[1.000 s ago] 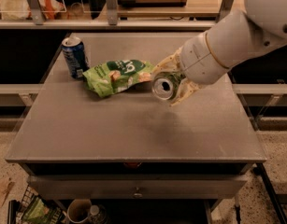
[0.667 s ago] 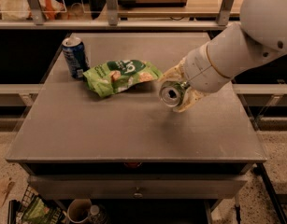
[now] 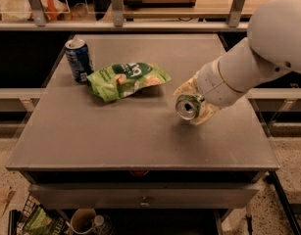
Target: Knock green can over
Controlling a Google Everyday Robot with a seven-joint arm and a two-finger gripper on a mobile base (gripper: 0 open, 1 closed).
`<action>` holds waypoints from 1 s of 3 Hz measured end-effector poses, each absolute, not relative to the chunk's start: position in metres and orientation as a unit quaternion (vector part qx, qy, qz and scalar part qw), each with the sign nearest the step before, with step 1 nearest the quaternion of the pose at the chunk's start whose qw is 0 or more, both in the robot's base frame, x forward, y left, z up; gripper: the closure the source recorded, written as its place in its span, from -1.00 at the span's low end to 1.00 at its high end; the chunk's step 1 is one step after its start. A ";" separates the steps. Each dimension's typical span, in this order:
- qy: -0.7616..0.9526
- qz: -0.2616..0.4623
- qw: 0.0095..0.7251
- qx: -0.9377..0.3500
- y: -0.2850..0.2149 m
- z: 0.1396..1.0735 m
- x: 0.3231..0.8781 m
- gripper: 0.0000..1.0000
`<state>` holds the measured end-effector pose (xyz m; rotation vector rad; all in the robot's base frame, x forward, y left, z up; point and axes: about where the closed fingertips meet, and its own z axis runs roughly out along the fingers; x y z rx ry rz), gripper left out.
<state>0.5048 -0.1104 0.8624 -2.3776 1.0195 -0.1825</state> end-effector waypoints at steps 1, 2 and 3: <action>0.377 -0.069 0.262 -0.886 -0.114 0.856 0.503 1.00; 0.388 -0.050 0.265 -0.881 -0.115 0.852 0.500 1.00; 0.387 -0.050 0.264 -0.882 -0.113 0.852 0.500 0.65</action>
Offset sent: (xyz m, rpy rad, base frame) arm -0.0069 -0.0079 -0.0158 0.0414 0.0947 -0.0343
